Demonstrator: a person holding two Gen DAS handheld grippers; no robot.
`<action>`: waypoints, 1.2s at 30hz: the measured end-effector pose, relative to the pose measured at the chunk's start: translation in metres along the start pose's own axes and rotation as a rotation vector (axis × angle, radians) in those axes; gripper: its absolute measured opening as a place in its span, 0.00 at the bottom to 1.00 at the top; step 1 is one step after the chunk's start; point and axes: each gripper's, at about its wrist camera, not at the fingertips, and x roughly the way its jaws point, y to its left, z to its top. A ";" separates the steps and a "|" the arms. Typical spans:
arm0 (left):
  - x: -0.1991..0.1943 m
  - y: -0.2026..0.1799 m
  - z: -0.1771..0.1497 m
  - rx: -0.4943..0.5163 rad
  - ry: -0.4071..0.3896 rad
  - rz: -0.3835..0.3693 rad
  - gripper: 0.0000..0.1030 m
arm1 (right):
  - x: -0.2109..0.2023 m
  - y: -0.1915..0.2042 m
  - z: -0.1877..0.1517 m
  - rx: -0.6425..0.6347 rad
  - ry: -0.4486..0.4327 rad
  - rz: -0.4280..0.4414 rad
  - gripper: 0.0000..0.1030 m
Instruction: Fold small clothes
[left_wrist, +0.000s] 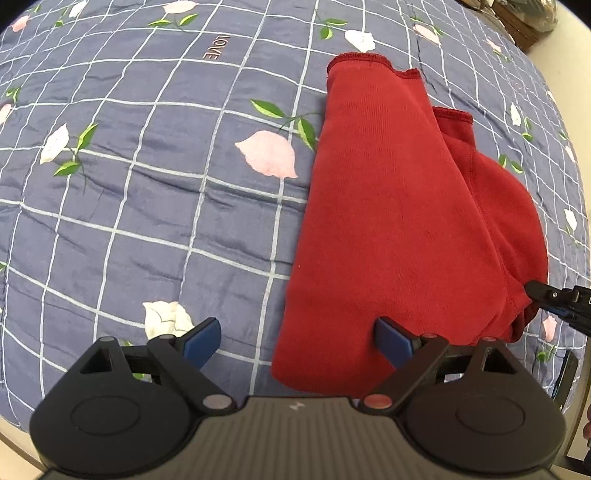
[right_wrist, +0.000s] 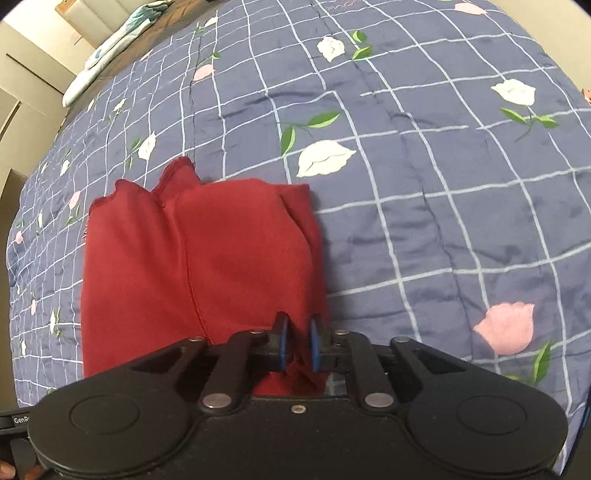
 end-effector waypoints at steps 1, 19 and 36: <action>0.000 0.001 0.000 -0.002 0.001 -0.001 0.91 | 0.000 0.000 -0.001 0.007 0.000 -0.002 0.22; 0.002 0.001 0.001 -0.016 0.000 0.013 0.93 | 0.001 0.001 -0.032 0.044 0.054 -0.008 0.82; 0.005 0.012 -0.001 -0.044 0.006 0.025 0.92 | 0.001 0.066 -0.075 -0.338 0.021 0.081 0.42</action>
